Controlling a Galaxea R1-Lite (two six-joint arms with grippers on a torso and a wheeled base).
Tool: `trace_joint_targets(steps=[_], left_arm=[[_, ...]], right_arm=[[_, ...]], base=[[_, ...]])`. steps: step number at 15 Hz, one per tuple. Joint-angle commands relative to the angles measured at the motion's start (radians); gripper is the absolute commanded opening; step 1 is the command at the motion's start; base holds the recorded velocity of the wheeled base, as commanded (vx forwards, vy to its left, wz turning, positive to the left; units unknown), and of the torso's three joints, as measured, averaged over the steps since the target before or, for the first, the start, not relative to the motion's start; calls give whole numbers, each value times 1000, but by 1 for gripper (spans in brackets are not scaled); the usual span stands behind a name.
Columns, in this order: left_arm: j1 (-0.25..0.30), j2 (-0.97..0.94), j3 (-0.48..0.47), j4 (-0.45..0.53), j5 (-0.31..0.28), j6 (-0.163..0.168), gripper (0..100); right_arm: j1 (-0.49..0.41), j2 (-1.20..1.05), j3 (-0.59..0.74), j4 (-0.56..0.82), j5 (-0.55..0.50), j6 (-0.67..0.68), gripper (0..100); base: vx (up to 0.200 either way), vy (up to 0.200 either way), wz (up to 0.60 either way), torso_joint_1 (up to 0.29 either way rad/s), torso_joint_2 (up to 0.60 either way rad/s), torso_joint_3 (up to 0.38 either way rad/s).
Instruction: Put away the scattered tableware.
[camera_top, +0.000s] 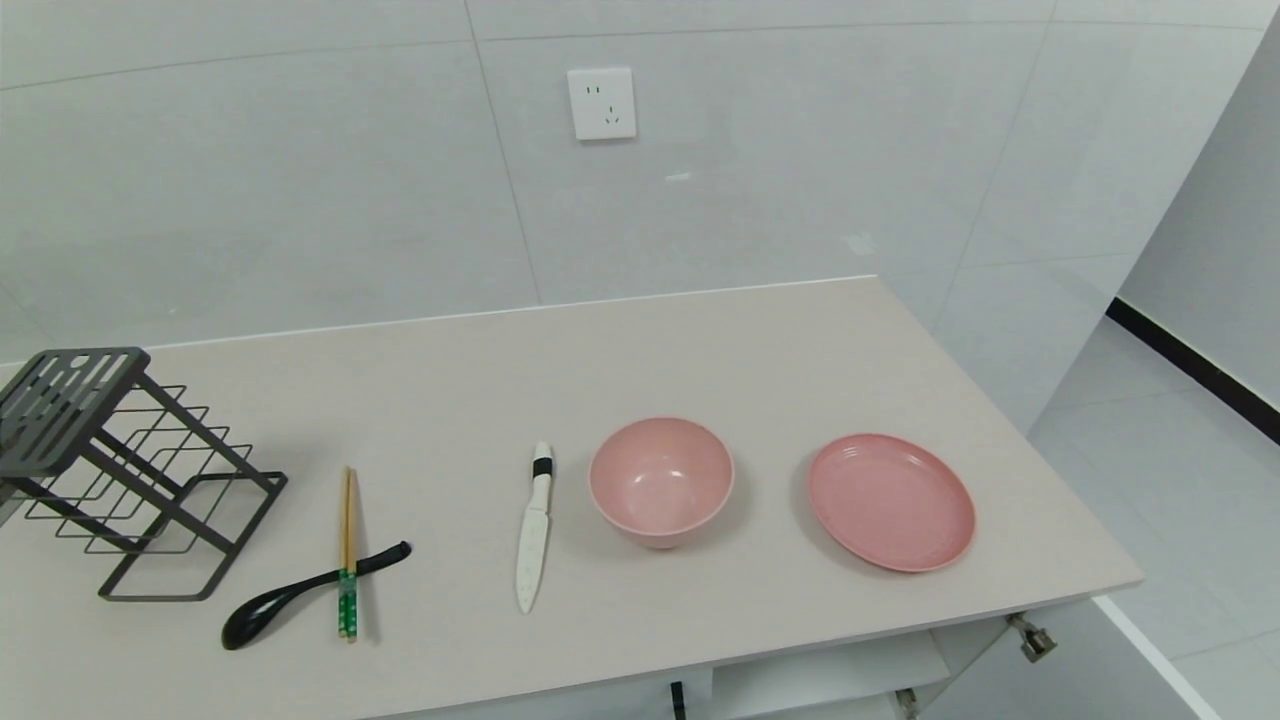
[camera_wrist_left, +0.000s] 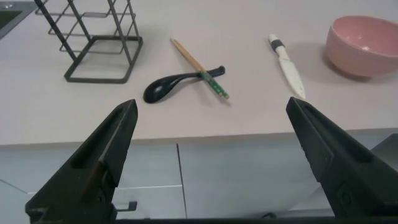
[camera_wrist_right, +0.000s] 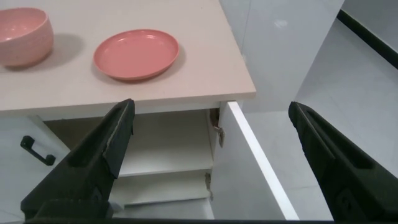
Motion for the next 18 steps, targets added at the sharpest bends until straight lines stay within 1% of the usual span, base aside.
trace_joint_targets(steps=[1, 8, 10, 11, 13, 14, 16, 17, 18], left_arm=[[1, 1, 1, 1, 1, -1, 100], [1, 1, 1, 1, 0, 1, 100], [1, 1, 1, 1, 1, -1, 100], [1, 1, 1, 1, 1, -1, 100], [1, 1, 1, 1, 1, -3, 100], [1, 1, 1, 1, 1, -3, 100], [1, 1, 1, 1, 1, -1, 100], [1, 1, 1, 1, 1, -1, 100], [1, 1, 1, 1, 0, -1, 100]], right_arm=[[0, 1, 0, 0, 0, -1, 100], [0, 1, 0, 0, 3, 0, 100], [0, 1, 0, 0, 0, 5, 100], [0, 1, 0, -18, 5, 3, 100], [-1, 1, 0, -129, 8, -12, 100], [2, 2, 0, -127, 29, -21, 100], [12, 59, -7, -121, 166, 10, 100], [14, 117, -16, -119, 195, 17, 100], [28, 234, -41, -119, 215, 19, 100]], base=[[0, 0, 0, 134, -305, -115], [0, 0, 0, 12, -22, -12], [0, 0, 0, 168, -322, -158], [0, 0, 0, 193, -383, -188], [0, 0, 0, 134, -278, -124], [0, 0, 0, 27, -51, -17], [0, 0, 0, 0, 0, 0], [0, 0, 0, 0, 0, 0], [0, 0, 0, 0, 0, 0]])
